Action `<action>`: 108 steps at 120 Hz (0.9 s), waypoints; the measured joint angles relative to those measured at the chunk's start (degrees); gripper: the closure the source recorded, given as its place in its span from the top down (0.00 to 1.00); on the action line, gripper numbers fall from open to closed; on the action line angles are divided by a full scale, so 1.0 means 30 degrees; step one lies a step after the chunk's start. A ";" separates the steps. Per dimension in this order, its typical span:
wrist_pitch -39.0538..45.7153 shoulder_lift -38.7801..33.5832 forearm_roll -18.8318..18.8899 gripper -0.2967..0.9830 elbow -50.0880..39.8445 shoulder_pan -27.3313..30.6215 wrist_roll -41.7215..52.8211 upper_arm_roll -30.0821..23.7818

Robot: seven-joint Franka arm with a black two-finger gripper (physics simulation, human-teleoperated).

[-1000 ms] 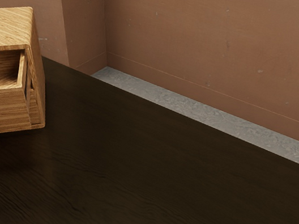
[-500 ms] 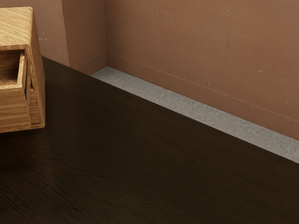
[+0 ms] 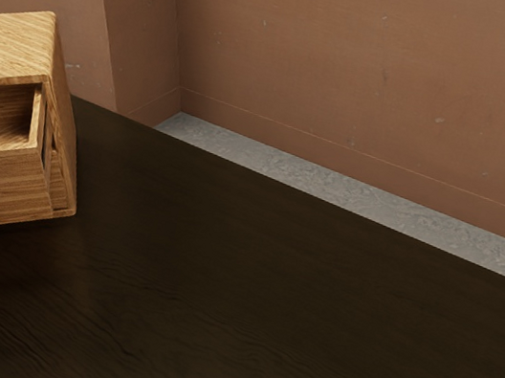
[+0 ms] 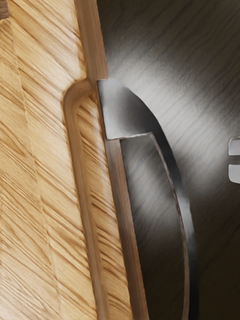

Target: Push the drawer handle with one arm to close the drawer

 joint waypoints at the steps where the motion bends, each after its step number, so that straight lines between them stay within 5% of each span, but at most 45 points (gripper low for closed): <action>1: 0.0011 0.0040 0.0010 0.16 0.0022 -0.0012 0.0006 0.0005; 108: 0.1492 0.5595 0.0537 0.16 0.4319 -0.0375 0.0781 0.1516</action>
